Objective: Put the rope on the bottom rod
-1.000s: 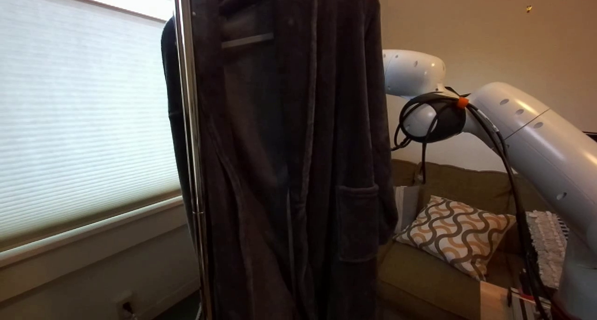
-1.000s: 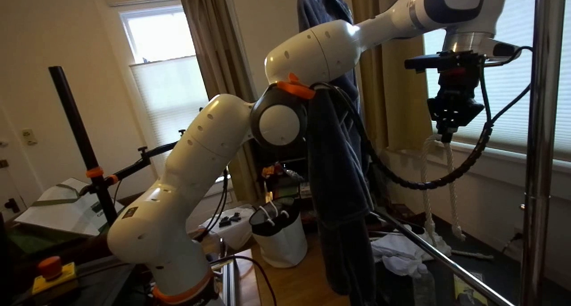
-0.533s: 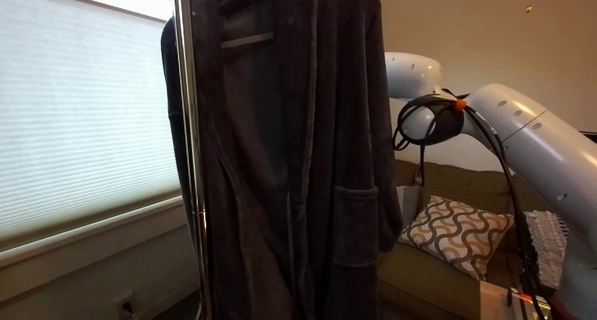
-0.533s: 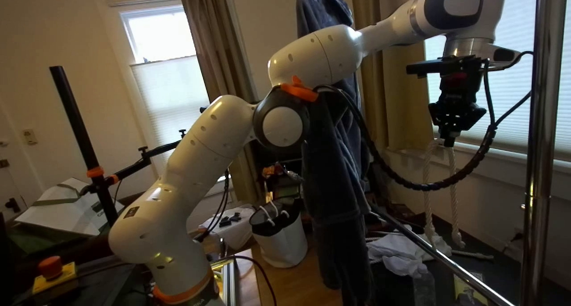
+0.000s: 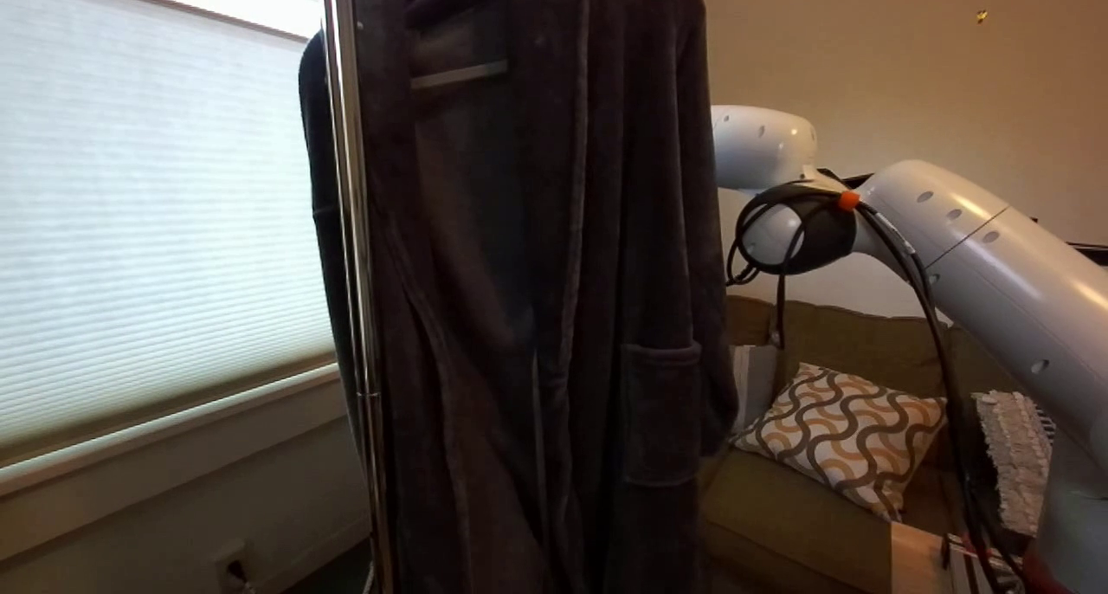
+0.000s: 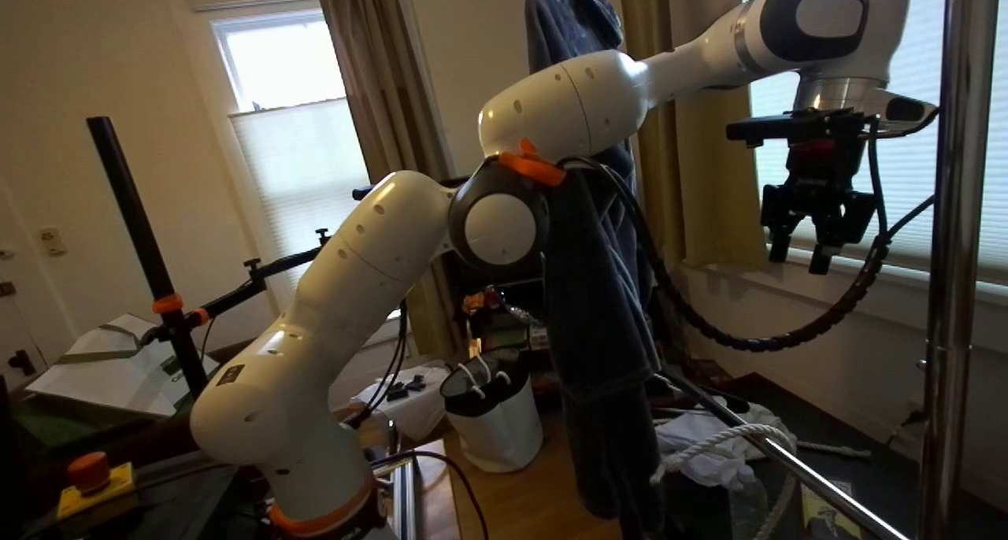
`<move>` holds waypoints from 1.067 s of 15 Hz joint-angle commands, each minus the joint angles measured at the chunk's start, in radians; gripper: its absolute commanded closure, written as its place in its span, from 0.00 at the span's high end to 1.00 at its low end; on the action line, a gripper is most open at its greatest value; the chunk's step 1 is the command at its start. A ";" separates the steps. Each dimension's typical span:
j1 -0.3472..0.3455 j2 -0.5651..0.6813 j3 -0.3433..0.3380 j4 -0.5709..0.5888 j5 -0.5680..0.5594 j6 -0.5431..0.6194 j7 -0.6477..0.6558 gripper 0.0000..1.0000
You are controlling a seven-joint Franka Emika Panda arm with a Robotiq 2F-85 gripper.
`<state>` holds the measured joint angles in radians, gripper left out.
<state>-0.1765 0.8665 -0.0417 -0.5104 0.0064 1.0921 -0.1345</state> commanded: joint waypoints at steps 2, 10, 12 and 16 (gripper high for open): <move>0.028 -0.001 -0.032 0.007 -0.081 -0.032 -0.084 1.00; 0.054 -0.006 -0.034 0.001 -0.182 -0.027 -0.282 1.00; 0.052 -0.006 -0.034 0.001 -0.182 -0.027 -0.282 1.00; 0.069 -0.014 -0.021 0.004 -0.184 -0.021 -0.326 1.00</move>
<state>-0.1237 0.8609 -0.0739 -0.5097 -0.1757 1.0670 -0.4226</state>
